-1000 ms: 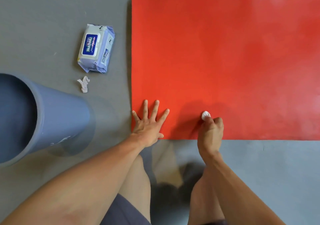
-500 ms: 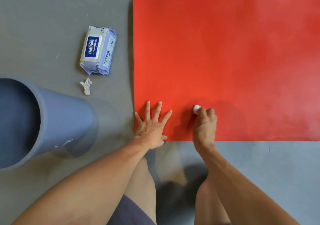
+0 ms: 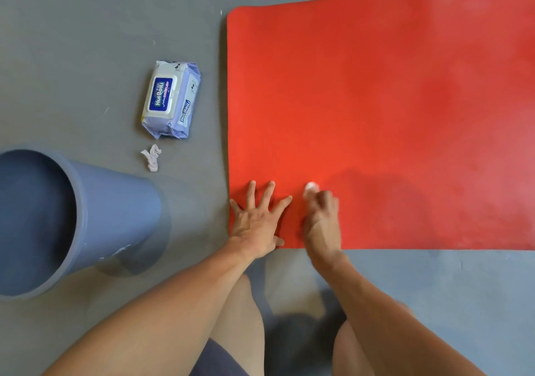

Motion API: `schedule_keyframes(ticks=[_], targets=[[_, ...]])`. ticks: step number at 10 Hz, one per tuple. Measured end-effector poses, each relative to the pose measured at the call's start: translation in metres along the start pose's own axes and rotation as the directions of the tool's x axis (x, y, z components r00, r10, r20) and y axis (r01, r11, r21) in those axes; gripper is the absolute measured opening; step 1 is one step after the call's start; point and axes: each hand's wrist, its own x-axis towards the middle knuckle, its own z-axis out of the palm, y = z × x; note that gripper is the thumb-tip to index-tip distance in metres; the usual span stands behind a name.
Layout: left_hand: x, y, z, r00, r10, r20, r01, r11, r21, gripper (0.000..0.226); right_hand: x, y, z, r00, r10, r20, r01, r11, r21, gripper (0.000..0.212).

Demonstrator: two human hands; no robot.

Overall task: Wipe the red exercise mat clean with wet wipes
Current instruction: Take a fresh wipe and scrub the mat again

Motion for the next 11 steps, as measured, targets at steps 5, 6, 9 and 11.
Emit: schedule_keyframes(ticks=[5,6,9,11], targets=[[0.051,0.007,-0.041,1.000,0.002,-0.017,-0.001,1.000,0.021,0.153,0.041,0.026,-0.007,0.966,-0.229,0.118,0.235,0.971,-0.036,0.044],[0.048,0.004,-0.032,0.998,0.028,-0.049,-0.026,0.998,0.052,0.148,0.067,0.059,-0.028,0.971,-0.228,0.073,0.234,0.968,-0.085,0.030],[0.048,0.000,-0.026,0.996,0.043,-0.076,-0.036,0.995,0.096,0.138,0.057,0.022,0.005,0.973,-0.221,0.062,0.222,0.975,-0.027,0.042],[0.049,-0.003,-0.024,0.995,0.060,-0.079,-0.050,0.991,0.123,0.137,0.107,0.080,-0.041,0.994,-0.007,-0.114,0.007,1.000,0.003,0.026]])
